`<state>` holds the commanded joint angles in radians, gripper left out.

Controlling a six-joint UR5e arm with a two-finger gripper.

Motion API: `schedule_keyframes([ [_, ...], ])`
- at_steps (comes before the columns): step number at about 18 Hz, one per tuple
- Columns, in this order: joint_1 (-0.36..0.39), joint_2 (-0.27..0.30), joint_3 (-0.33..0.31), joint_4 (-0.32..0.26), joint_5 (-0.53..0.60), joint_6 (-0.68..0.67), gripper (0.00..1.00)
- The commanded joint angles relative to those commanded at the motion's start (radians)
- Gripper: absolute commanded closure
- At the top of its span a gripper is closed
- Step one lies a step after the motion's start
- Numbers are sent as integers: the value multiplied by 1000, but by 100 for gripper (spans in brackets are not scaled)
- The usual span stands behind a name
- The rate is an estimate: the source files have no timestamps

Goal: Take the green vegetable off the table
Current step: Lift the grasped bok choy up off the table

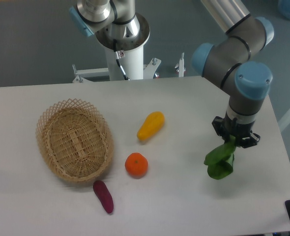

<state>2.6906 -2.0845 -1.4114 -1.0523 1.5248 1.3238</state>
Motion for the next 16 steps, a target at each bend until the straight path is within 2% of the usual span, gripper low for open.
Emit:
schedule_keyframes([
  [11, 0, -94, 201, -163, 11, 2, 77],
  [16, 6, -103, 226, -192, 20, 74, 77],
])
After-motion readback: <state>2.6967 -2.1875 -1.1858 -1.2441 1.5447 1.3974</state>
